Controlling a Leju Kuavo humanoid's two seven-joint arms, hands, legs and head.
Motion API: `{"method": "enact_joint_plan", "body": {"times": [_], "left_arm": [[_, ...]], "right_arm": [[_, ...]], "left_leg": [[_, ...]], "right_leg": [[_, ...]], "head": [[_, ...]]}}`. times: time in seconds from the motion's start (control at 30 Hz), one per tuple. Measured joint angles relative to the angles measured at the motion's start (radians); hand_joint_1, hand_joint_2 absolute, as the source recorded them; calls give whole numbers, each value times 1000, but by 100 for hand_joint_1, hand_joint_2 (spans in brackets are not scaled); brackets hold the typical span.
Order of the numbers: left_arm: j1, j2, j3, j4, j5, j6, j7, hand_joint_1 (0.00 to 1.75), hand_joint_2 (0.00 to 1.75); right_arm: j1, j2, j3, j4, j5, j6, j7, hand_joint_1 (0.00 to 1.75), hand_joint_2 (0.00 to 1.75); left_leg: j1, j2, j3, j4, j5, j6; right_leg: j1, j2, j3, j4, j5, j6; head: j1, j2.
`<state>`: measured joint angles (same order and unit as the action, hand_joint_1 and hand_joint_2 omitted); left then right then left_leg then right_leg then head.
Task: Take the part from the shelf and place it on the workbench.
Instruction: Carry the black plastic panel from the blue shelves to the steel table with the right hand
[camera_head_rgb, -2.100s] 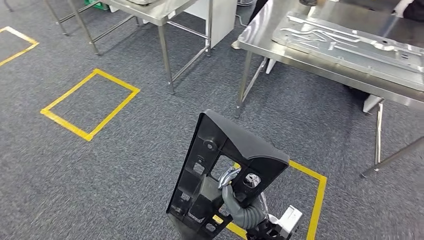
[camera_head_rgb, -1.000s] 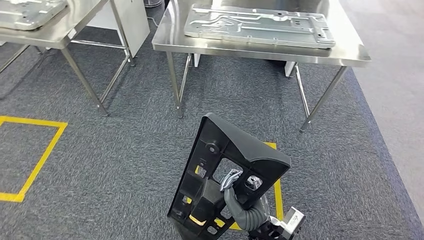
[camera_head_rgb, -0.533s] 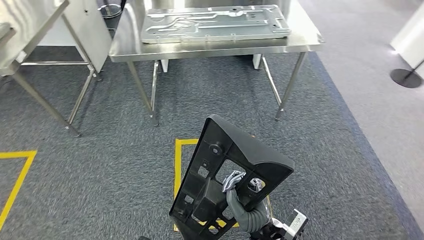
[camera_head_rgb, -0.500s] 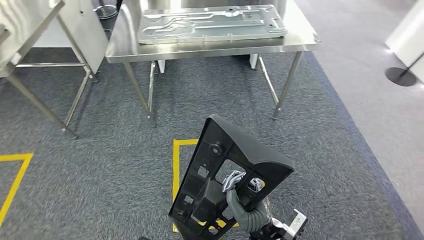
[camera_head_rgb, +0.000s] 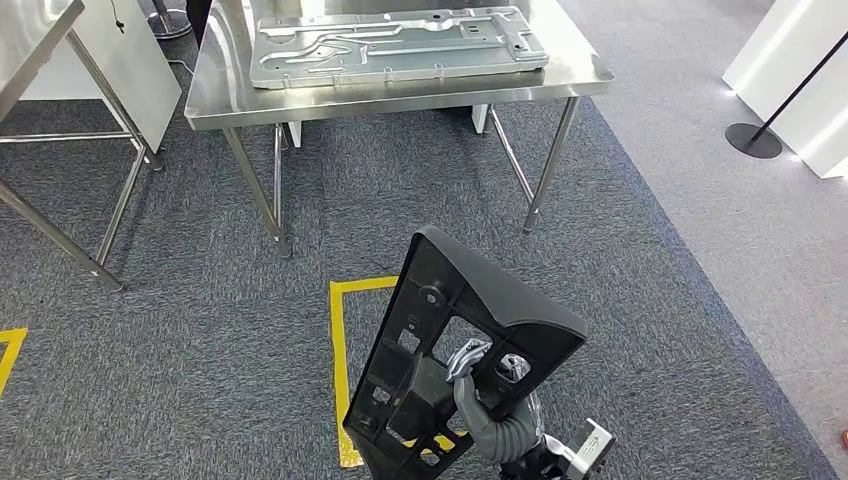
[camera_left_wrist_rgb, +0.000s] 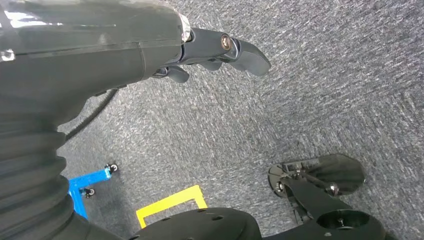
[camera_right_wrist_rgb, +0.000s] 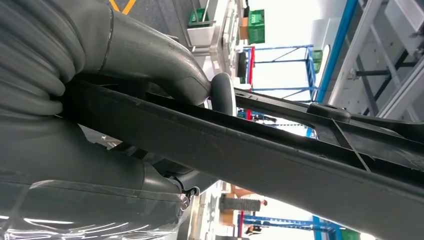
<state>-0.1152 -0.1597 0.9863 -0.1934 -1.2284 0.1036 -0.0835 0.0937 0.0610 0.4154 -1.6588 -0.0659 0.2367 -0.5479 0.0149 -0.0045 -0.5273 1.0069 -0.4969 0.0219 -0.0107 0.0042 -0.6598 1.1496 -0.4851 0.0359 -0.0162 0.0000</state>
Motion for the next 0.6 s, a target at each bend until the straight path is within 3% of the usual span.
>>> {"method": "enact_joint_plan", "body": {"times": [0.07, 0.13, 0.23, 0.3, 0.37, 0.4, 0.43, 0.47, 0.53, 0.6], "left_arm": [[1, -2, 2, 0, 3, 1, 0, 0, 175], [1, -3, 4, 0, 4, 3, -1, 0, 175], [0, -3, 5, 0, 5, 5, -1, 0, 175], [0, -2, 6, 0, 6, 6, -3, 0, 175], [-6, -2, 6, 0, 8, 6, -5, 0, 175], [-9, -2, 6, 0, 8, 6, -6, 0, 175], [-12, -2, 7, 0, 8, 6, -6, 0, 175], [-12, -2, 7, 0, 7, 6, -6, 0, 175], [-8, -2, 7, 0, 4, 5, -5, 0, 175], [-5, -2, 6, 0, -1, 5, -4, 0, 175]], "right_arm": [[-6, 0, 0, 0, 1, -1, 1, 136, 175], [-10, 0, 0, 0, 2, -2, 3, 136, 175], [-12, 1, 0, -1, 5, -5, 5, 136, 175], [-14, 2, 0, -2, 6, -7, 7, 136, 175], [-14, 2, 0, -1, 7, -10, 8, 136, 175], [-13, 2, 0, 0, 7, -11, 9, 136, 175], [-13, 2, 0, 1, 8, -12, 10, 136, 175], [-13, 2, 0, 2, 8, -13, 10, 136, 175], [-13, 2, 0, 3, 11, -16, 10, 136, 175], [-13, 2, 0, 2, 16, -21, 11, 136, 175]], "left_leg": [[-3, 1, 2, 0, -6, -7], [-4, 1, 3, -4, -12, -18], [-5, 3, 8, 12, -27, -33], [-4, 2, -39, 112, -72, -38], [-4, 2, -117, 245, -119, -42], [-4, 3, -143, 279, -117, -43], [-4, 3, -149, 275, -94, -44], [-4, 3, -137, 231, -50, -43], [-5, 2, -90, 101, 33, -38], [-8, 2, -57, 22, 48, -27]], "right_leg": [[7, -5, 56, -115, 34, -14], [14, -7, 67, -141, 29, -25], [8, -3, 87, -159, 29, -40], [4, -4, 105, -170, 25, -49], [6, -4, 115, -170, 15, -55], [7, -3, 122, -170, 9, -55], [8, -2, 132, -170, 1, -55], [8, 1, 144, -169, -7, -53], [9, 6, 165, -168, -26, -47], [11, 10, 171, -167, -38, -36]], "head": [[0, 0], [0, 0], [0, 0], [0, 0], [0, 0], [0, 0], [0, 0], [0, 0], [0, 0], [0, 0]]}}
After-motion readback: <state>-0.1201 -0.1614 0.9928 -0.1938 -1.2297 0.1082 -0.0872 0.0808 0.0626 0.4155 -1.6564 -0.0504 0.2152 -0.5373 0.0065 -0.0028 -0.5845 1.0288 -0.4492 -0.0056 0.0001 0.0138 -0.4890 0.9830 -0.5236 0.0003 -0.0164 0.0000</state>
